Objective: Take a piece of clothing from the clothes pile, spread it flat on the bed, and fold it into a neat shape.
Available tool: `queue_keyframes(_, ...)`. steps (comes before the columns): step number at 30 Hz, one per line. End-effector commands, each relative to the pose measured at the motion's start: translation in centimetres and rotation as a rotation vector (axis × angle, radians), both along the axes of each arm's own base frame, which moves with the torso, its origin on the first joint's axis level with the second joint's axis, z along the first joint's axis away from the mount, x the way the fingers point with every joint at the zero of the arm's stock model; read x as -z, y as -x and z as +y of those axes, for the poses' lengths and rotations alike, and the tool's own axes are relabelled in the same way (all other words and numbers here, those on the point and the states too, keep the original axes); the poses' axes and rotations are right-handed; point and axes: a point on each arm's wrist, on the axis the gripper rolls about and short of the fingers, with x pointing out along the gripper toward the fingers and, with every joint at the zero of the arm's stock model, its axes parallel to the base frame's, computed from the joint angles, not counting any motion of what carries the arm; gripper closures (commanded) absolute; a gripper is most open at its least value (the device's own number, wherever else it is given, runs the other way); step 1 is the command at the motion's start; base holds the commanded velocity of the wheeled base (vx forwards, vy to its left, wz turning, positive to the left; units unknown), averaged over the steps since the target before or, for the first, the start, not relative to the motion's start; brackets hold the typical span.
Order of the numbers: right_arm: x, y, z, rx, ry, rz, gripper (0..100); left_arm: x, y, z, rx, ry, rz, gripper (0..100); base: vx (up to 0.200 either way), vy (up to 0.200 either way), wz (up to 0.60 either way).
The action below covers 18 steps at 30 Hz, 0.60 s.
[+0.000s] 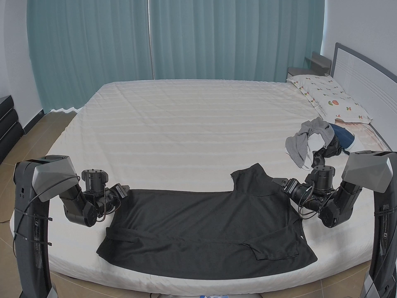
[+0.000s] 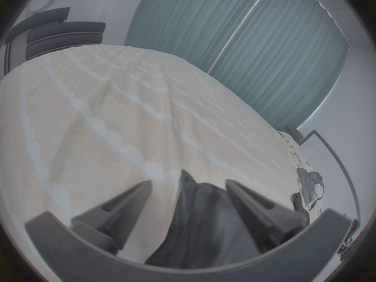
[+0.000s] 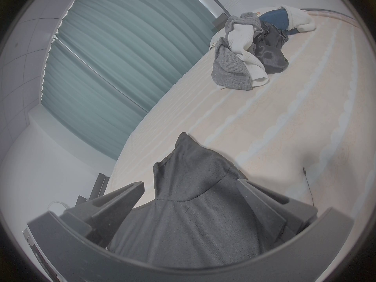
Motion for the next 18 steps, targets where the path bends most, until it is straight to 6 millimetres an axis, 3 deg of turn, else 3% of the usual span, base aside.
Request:
queue_keyframes(1, 0.05, -0.02, 0.01, 0.000, 0.000, 0.001, 0, -0.09, -0.20, -0.24, 0.013, 0.005, -0.024, 0, 0.000, 0.000, 0.00)
queue_keyframes(18, 0.25, 0.06, 0.30, -0.005, -0.003, 0.008, 0, -0.44, 0.25, -1.06, 0.071, -0.038, -0.040, 0, 0.000, 0.000, 0.00)
